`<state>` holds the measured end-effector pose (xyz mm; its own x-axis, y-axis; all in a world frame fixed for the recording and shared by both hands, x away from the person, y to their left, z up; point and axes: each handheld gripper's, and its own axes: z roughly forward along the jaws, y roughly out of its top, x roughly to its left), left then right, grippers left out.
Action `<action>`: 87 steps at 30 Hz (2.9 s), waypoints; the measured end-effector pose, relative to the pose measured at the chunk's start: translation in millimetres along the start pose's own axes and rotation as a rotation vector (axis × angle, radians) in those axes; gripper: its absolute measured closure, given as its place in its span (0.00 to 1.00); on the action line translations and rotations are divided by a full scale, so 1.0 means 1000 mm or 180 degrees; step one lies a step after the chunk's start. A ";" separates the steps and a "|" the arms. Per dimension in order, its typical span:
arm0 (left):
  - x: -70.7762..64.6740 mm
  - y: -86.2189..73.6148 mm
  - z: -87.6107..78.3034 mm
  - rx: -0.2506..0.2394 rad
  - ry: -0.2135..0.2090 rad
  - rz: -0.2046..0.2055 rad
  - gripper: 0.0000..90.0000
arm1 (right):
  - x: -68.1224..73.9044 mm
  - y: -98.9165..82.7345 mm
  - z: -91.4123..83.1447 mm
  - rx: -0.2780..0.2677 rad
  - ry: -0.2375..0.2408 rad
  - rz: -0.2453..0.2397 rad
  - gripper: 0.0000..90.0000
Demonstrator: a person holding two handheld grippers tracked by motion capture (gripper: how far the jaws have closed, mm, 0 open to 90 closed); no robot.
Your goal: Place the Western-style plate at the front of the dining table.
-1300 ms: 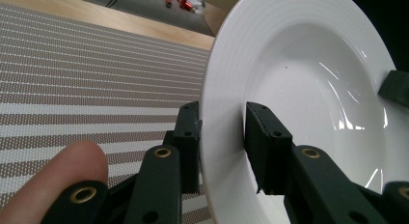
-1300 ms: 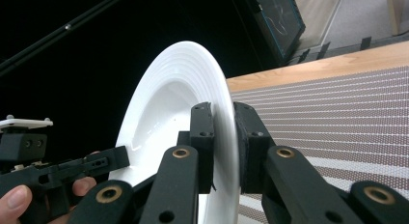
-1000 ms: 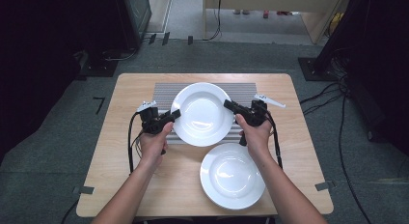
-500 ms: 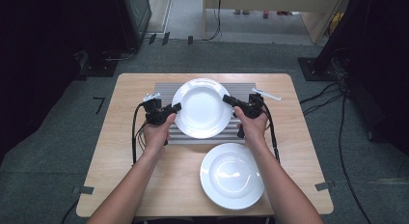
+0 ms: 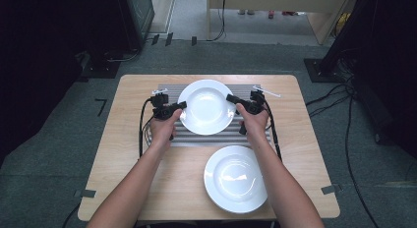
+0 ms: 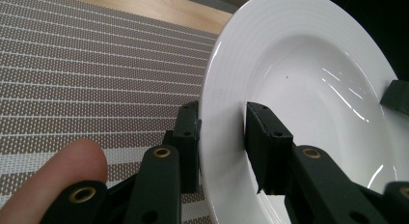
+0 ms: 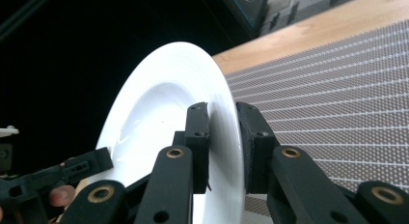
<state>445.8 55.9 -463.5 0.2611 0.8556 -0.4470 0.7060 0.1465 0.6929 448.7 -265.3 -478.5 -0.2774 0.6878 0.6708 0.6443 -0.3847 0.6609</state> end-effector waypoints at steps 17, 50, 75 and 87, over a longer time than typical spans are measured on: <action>0.016 -0.001 0.039 0.0296 0.0161 -0.0218 0.75 | -0.029 -0.010 0.029 0.0178 -0.0266 0.0317 0.85; 0.011 0.004 0.009 0.0237 0.0178 0.0175 0.33 | -0.005 0.005 0.002 -0.0041 -0.0747 -0.0558 0.48; -0.006 -0.019 -0.077 -0.0039 -0.0053 0.0703 0.18 | 0.013 -0.008 -0.099 0.0025 -0.0428 -0.0942 0.31; 0.002 -0.039 -0.113 -0.0132 -0.0104 0.0744 0.15 | 0.016 -0.021 -0.143 0.0008 -0.0414 -0.1102 0.29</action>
<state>344.5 107.9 -427.0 0.4358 0.8523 -0.2893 0.5964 -0.0327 0.8020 328.9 -334.7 -433.2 -0.3864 0.8496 0.3590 0.5298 -0.1142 0.8404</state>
